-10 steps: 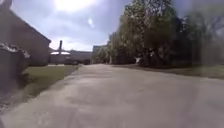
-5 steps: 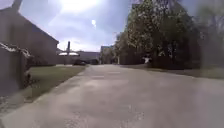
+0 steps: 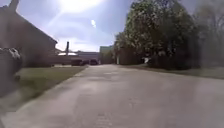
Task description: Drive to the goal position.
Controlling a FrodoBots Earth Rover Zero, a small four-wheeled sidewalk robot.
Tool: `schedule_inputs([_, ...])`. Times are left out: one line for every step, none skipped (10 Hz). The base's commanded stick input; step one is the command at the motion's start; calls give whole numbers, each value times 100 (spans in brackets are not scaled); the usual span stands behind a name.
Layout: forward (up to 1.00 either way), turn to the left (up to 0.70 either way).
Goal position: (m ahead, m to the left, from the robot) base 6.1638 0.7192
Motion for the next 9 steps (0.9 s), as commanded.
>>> schedule_inputs([70, 0])
schedule_inputs([70, 0])
schedule_inputs([70, 0])
schedule_inputs([70, 0])
schedule_inputs([70, 0])
schedule_inputs([70, -21])
schedule_inputs([70, 0])
schedule_inputs([70, 0])
schedule_inputs([70, 0])
